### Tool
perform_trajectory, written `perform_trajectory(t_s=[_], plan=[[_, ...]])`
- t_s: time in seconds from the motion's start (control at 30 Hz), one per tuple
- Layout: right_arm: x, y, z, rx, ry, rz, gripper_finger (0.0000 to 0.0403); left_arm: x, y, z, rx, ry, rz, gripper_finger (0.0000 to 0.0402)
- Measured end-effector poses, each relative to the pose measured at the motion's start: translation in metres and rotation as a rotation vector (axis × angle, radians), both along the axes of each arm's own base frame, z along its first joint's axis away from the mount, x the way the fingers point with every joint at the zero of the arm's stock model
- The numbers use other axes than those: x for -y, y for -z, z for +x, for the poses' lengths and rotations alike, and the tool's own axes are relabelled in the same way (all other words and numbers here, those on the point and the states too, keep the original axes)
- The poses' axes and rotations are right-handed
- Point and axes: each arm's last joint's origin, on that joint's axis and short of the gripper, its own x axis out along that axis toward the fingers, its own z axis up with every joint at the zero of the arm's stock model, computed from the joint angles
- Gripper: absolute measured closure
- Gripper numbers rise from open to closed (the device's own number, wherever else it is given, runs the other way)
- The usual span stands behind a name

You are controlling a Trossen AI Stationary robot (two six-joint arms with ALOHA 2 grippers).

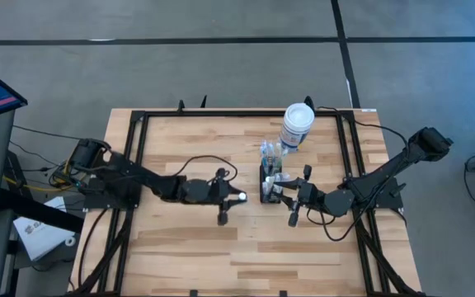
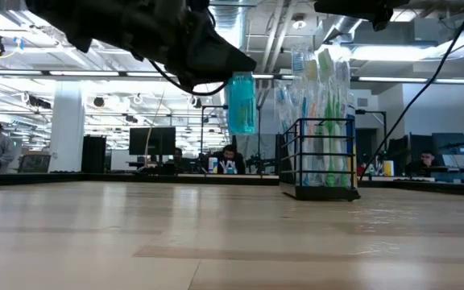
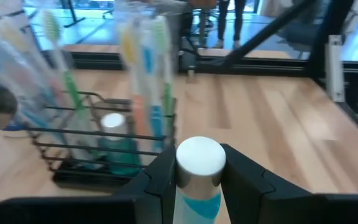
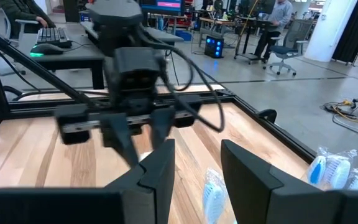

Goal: Pick & Place toothbrushing station
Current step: Put the blue liquid mouthwash into the wire mesh organizer

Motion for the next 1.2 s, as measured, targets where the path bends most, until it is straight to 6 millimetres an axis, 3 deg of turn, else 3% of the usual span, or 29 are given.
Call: perform_trajectory(t_s=[0.63, 0.97, 1.2], plan=[[0.011, 0.0, 0.005, -0.008, 0.044, -0.021, 0.0282, -0.078, -0.002, 0.01, 0.01, -0.021, -0.02, 0.0311], [0.01, 0.0, 0.005, -0.009, 0.043, -0.021, 0.0282, -0.095, -0.033, 0.025, 0.102, 0.013, 0.04, 0.0312], [0.01, 0.0, 0.005, -0.009, 0.043, -0.021, 0.0282, -0.105, -0.043, 0.031, 0.131, 0.026, 0.044, 0.0312]])
